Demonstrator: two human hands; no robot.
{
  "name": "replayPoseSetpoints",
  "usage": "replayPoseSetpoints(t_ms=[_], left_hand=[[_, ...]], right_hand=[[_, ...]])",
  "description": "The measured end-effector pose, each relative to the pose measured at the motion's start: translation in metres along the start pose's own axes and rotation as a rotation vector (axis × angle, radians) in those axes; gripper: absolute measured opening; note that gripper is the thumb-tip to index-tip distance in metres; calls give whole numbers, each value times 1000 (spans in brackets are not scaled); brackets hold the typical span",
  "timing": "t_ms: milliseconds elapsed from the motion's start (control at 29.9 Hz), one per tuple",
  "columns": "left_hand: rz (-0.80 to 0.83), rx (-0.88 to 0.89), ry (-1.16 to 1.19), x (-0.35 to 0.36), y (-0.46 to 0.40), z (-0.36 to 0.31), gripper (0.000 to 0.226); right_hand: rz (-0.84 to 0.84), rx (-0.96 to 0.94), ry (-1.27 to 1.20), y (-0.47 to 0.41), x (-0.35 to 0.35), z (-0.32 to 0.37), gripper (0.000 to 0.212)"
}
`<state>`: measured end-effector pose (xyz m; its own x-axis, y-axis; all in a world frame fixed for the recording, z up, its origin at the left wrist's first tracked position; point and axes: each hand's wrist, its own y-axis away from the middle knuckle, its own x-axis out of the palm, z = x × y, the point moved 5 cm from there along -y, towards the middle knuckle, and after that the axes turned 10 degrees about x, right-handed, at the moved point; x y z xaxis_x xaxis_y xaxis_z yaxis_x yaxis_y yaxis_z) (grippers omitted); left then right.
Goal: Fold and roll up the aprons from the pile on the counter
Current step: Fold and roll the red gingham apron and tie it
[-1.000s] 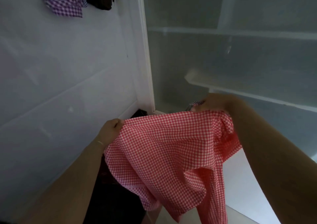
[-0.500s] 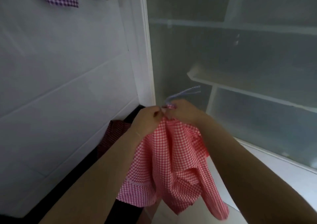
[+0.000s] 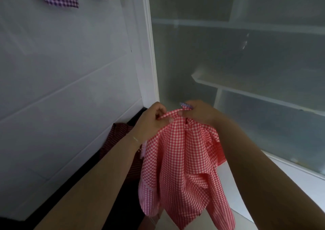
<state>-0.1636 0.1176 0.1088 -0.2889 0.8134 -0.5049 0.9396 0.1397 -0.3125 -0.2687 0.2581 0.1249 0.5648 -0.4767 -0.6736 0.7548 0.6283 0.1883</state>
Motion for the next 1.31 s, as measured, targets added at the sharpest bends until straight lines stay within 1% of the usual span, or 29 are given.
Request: replayPoseSetpoints(t_ms=[67, 134, 201, 268, 368, 435, 502, 569, 603, 636, 703, 737, 770, 837, 904, 971, 1071, 1205, 1306], left_hand=[[16, 15, -37, -5, 6, 1, 22], [11, 33, -158, -8, 12, 4, 26], [-46, 61, -277, -11, 17, 8, 23], [-101, 102, -347, -12, 22, 11, 24], [-107, 126, -437, -9, 29, 22, 33], [-108, 124, -550, -8, 37, 34, 41], [-153, 197, -663, -9, 44, 41, 42], [-186, 323, -740, -9, 48, 39, 38], [-169, 356, -751, -8, 48, 36, 39], [-129, 353, -738, -7, 45, 34, 42], [-61, 280, -661, -5, 40, 27, 52], [-55, 233, -614, -6, 38, 25, 57], [-53, 193, -581, -8, 37, 24, 59], [28, 166, -600, -6, 36, 25, 60], [130, 198, -666, 0, 39, 30, 62], [157, 271, -764, 4, 44, 39, 55], [126, 326, -888, 7, 50, 46, 49], [78, 432, -898, 7, 53, 46, 47], [73, 444, -919, 6, 54, 48, 46]], right_hand=[[-92, -6, -31, 0, -7, -3, 28], [-139, 4, -67, 2, -13, -5, 28], [-173, 17, -123, 4, -17, -7, 28], [-215, 47, -189, 6, -20, -11, 29], [-292, 89, -241, 5, -23, -17, 28], [-343, 98, -270, 6, -27, -21, 30], [-389, 109, -303, 4, -31, -26, 33], [-443, 137, -277, 5, -34, -27, 32], [-479, 150, -238, 6, -36, -28, 29], [-522, 156, -192, 8, -36, -28, 27], [-588, 173, -140, 10, -37, -29, 38], [-615, 183, -142, 9, -37, -31, 43], [-642, 193, -152, 9, -38, -34, 45], [-681, 225, -198, 8, -40, -41, 45], [-700, 261, -272, 6, -43, -48, 42], [-701, 256, -319, 5, -45, -50, 39], [-685, 228, -341, 2, -44, -48, 33], [-650, 226, -372, -3, -42, -47, 29], [-638, 223, -400, -5, -42, -46, 24]])
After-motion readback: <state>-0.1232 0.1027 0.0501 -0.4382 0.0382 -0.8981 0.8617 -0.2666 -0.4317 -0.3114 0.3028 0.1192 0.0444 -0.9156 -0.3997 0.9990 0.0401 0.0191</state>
